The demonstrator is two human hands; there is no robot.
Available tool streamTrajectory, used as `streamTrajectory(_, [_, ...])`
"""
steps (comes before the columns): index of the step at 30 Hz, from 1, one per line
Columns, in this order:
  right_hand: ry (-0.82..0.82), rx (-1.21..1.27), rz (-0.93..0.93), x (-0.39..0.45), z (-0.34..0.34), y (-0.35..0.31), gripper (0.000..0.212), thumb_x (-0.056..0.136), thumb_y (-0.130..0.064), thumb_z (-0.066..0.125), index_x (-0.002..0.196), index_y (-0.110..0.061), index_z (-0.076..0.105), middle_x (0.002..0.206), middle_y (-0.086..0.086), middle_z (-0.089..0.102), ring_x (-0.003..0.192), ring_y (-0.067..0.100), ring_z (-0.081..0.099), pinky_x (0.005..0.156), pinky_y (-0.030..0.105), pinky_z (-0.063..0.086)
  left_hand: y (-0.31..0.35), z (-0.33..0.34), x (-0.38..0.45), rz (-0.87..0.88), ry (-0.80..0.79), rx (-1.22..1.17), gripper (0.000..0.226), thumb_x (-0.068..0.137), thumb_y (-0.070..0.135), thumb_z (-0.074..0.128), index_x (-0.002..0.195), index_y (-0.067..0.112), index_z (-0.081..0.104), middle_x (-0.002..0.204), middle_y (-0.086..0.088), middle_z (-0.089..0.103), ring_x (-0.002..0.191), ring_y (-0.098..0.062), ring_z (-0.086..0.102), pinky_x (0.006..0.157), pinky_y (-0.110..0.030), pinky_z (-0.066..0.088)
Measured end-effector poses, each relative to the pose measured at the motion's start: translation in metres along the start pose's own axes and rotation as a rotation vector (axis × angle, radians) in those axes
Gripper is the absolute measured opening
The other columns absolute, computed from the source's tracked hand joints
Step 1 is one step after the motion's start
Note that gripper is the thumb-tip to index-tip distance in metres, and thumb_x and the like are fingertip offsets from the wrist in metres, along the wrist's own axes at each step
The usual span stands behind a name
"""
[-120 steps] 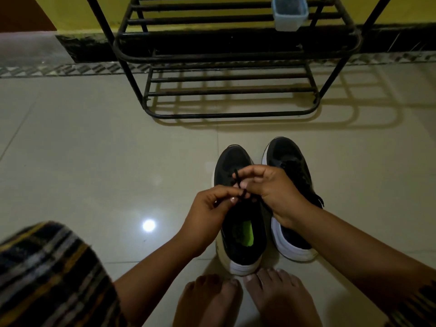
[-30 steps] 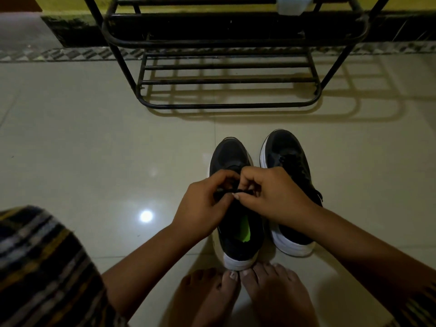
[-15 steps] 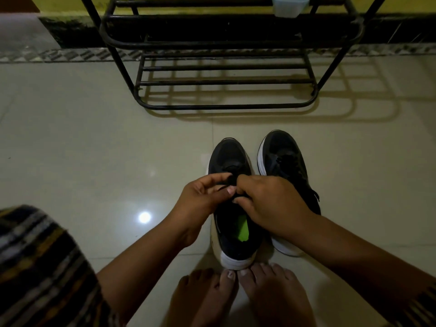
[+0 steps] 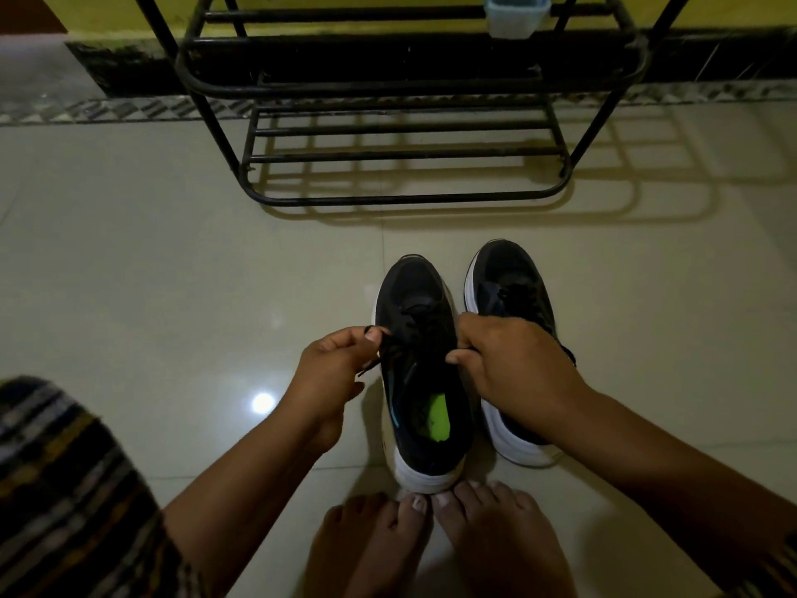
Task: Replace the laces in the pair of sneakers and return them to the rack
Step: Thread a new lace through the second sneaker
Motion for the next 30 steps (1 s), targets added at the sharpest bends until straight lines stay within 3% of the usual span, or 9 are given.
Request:
streamTrajectory(8, [-0.168,-0.023,0.077,-0.015,0.007,0.010,0.019,0.094,-0.020,0.050,0.078,-0.017,0.040,0.072,0.002,0.047,0.067,0.019,0.043,0.046,0.017,0.017,-0.012,-0.006,-0.001,0.040,0.094,0.013,0.020,0.094,0.014,0.052,0.079,0.016,0.065,0.079,0.003,0.063,0.080,-0.008,0.053,0.068,-0.022,0.038])
streamTrajectory(11, [-0.171,-0.057,0.095,-0.015,0.006,0.009,0.021,0.094,-0.022,0.049,0.076,-0.018,0.038,0.064,-0.005,0.036,0.068,0.020,0.043,0.047,0.020,0.019,-0.012,-0.007,-0.002,0.078,0.122,0.025,0.020,0.094,0.012,0.053,0.079,0.015,0.065,0.079,0.000,0.059,0.078,-0.012,0.050,0.067,-0.022,0.038])
streamTrajectory(13, [-0.178,-0.052,0.099,-0.015,0.004,0.010,0.021,0.094,-0.026,0.051,0.077,-0.019,0.041,0.069,-0.002,0.048,0.070,0.020,0.049,0.049,0.027,0.026,-0.013,-0.010,-0.001,0.091,0.097,0.045,0.019,0.093,0.014,0.054,0.081,0.018,0.067,0.080,0.004,0.065,0.083,-0.013,0.055,0.068,-0.025,0.041])
streamTrajectory(16, [-0.173,0.039,0.095,-0.020,-0.003,0.016,0.013,0.088,-0.028,0.062,0.083,-0.019,0.054,0.082,-0.003,0.060,0.081,0.016,0.055,0.063,0.026,0.037,-0.017,-0.016,-0.001,0.130,0.005,0.106,0.014,0.090,0.018,0.059,0.098,0.024,0.069,0.096,0.009,0.072,0.099,-0.012,0.062,0.078,-0.026,0.047])
streamTrajectory(19, [-0.031,0.113,0.121,-0.031,-0.013,0.034,0.016,0.080,-0.017,0.071,0.092,-0.015,0.061,0.092,-0.004,0.057,0.090,0.013,0.051,0.075,0.025,0.039,-0.034,-0.022,-0.005,0.040,-0.073,0.199,0.053,0.076,0.037,0.073,0.125,0.028,0.055,0.120,0.005,0.062,0.111,-0.014,0.059,0.092,-0.030,0.046])
streamTrajectory(21, [0.112,0.125,0.208,-0.043,-0.022,0.049,0.021,0.079,-0.012,0.071,0.098,-0.014,0.062,0.099,-0.002,0.056,0.095,0.015,0.051,0.078,0.024,0.039,-0.047,-0.021,-0.009,-0.051,-0.123,0.253,0.084,0.062,0.054,0.080,0.135,0.030,0.047,0.129,0.001,0.055,0.114,-0.017,0.056,0.093,-0.033,0.047])
streamTrajectory(24, [0.162,0.177,0.466,-0.058,-0.027,0.078,0.039,0.079,-0.014,0.073,0.116,-0.013,0.058,0.114,0.002,0.055,0.103,0.018,0.053,0.079,0.022,0.038,-0.055,-0.015,-0.014,-0.103,-0.198,0.225,0.096,0.055,0.053,0.081,0.139,0.034,0.039,0.134,-0.001,0.051,0.109,-0.013,0.058,0.078,-0.026,0.050])
streamTrajectory(27, [-0.047,0.493,0.871,-0.074,-0.010,0.105,0.064,0.080,-0.019,0.073,0.137,-0.009,0.044,0.132,0.010,0.052,0.117,0.025,0.052,0.093,0.034,0.042,-0.057,-0.007,-0.013,-0.118,-0.243,0.224,0.090,0.064,0.043,0.082,0.141,0.032,0.037,0.133,0.002,0.053,0.104,-0.007,0.058,0.070,-0.020,0.048])
streamTrajectory(30, [-0.207,0.805,1.004,-0.082,0.010,0.109,0.044,0.085,-0.009,0.066,0.126,0.001,0.054,0.113,0.013,0.066,0.107,0.028,0.061,0.098,0.041,0.047,-0.059,-0.004,-0.009,-0.113,-0.248,0.256,0.092,0.057,0.047,0.082,0.138,0.029,0.043,0.132,0.003,0.055,0.110,-0.011,0.058,0.077,-0.022,0.049])
Point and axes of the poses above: each hand's wrist, its own x-axis towards the middle knuckle, its own z-axis out of the palm, y = z × x, the point moved 5 cm from there along x, towards the middle knuckle
